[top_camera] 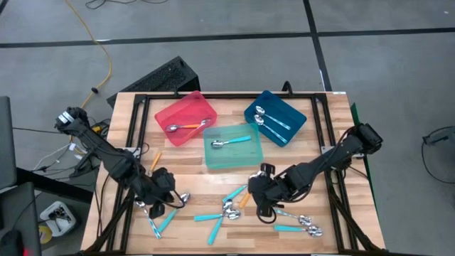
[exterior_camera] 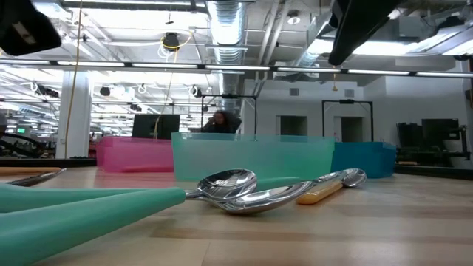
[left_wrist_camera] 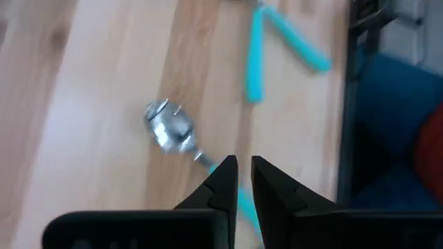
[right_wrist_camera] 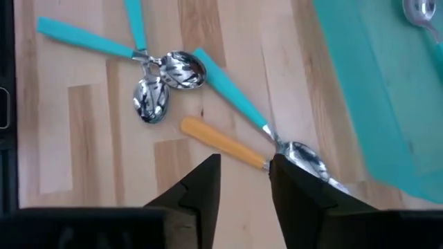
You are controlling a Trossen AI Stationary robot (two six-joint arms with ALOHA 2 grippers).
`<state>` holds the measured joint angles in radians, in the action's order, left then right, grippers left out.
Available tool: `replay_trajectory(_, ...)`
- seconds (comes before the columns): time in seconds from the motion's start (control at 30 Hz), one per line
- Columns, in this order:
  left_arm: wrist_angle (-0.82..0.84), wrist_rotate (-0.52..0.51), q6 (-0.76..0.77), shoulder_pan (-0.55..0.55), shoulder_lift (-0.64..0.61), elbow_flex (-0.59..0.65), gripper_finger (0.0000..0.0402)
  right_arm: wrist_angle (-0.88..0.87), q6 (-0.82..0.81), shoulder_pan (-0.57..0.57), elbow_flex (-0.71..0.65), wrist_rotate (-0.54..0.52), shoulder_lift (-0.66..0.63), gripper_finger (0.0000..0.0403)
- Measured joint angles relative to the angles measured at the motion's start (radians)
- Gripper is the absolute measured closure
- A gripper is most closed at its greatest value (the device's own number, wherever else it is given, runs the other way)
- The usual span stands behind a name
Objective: Sort silverware by color (type)
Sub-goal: Put the blue spoon into the green bin
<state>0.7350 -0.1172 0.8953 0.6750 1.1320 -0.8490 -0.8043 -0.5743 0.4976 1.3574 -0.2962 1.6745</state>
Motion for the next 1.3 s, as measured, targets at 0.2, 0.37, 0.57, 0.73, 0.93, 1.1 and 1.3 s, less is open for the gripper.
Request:
replay_trajectory(0.2, 0.013, 0.007, 0.082, 0.052, 0.052, 0.03, 0.0349, -0.003, 0.025, 0.008, 0.0, 0.0, 0.003, 0.024)
replay_trajectory(0.37, -0.024, 0.019, 0.091, 0.094, 0.146, 0.03, 0.0322, -0.006, 0.049, 0.013, -0.001, -0.018, 0.02, 0.0239)
replay_trajectory(0.57, -0.046, 0.105, 0.084, 0.114, 0.262, 0.029, 0.0288, 0.001, 0.052, 0.02, -0.001, -0.017, 0.062, 0.0239)
replay_trajectory(0.73, -0.053, 0.158, 0.098, 0.111, 0.304, 0.028, 0.0262, -0.001, 0.051, 0.019, 0.0, -0.017, 0.066, 0.0239)
replay_trajectory(0.93, -0.147, 0.147, 0.13, 0.102, 0.309, 0.028, 0.0233, 0.008, 0.047, 0.019, 0.0, -0.017, 0.066, 0.0239)
replay_trajectory(1.1, -0.179, 0.11, 0.126, 0.077, 0.309, 0.027, 0.0217, 0.016, 0.044, 0.019, 0.0, -0.017, 0.066, 0.0239)
replay_trajectory(1.3, -0.109, 0.069, 0.138, 0.022, 0.31, 0.034, 0.0218, 0.027, 0.042, 0.03, 0.0, -0.018, 0.066, 0.0239)
